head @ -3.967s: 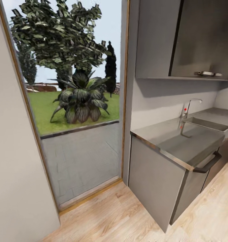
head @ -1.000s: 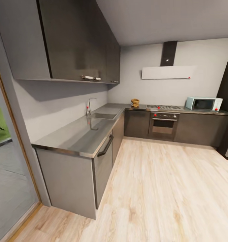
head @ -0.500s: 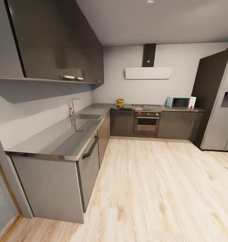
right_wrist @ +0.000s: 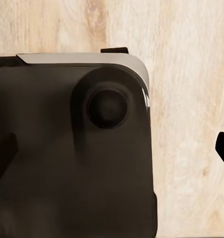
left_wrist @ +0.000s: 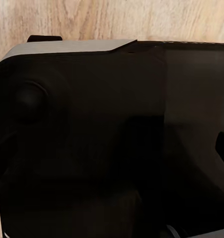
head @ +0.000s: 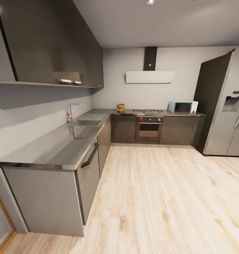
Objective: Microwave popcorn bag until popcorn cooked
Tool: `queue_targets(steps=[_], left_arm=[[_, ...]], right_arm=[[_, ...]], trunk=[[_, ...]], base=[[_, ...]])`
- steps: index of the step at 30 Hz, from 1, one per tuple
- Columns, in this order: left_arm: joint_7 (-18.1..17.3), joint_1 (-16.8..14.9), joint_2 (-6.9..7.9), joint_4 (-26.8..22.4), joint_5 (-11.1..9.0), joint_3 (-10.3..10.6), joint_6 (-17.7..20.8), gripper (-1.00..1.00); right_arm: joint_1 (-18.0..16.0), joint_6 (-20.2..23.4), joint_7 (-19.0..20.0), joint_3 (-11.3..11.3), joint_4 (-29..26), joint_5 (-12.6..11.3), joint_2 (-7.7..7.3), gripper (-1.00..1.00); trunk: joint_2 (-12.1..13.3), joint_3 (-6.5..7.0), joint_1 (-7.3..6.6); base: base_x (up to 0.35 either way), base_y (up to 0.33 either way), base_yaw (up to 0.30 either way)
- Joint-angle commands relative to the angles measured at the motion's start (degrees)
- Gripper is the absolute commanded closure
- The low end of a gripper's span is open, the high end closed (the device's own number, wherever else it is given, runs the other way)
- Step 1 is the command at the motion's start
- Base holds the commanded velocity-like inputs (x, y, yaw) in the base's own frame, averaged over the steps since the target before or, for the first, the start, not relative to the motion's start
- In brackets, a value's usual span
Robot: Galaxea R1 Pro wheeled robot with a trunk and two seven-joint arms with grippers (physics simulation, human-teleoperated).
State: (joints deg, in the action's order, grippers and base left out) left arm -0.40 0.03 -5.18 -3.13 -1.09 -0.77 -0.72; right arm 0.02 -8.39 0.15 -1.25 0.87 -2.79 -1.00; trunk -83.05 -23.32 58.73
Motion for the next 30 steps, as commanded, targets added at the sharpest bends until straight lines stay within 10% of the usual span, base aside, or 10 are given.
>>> queue_targets(steps=[1,30], left_arm=[[0.0,0.0,0.00,0.0,-0.1,-0.1,-0.1,-1.00],[-0.1,0.0,-0.03,0.0,-2.4,0.0,0.0,-1.00]], right_arm=[[0.0,-0.3,0.0,-0.1,0.1,-0.3,0.01,-1.00],[-0.1,-0.1,-0.1,-0.2,0.1,-0.4,0.00,-1.00]], trunk=[[0.0,-0.02,0.00],[0.0,0.64,0.00]], base=[[0.000,0.000,-0.212],[0.000,0.000,-0.239]])
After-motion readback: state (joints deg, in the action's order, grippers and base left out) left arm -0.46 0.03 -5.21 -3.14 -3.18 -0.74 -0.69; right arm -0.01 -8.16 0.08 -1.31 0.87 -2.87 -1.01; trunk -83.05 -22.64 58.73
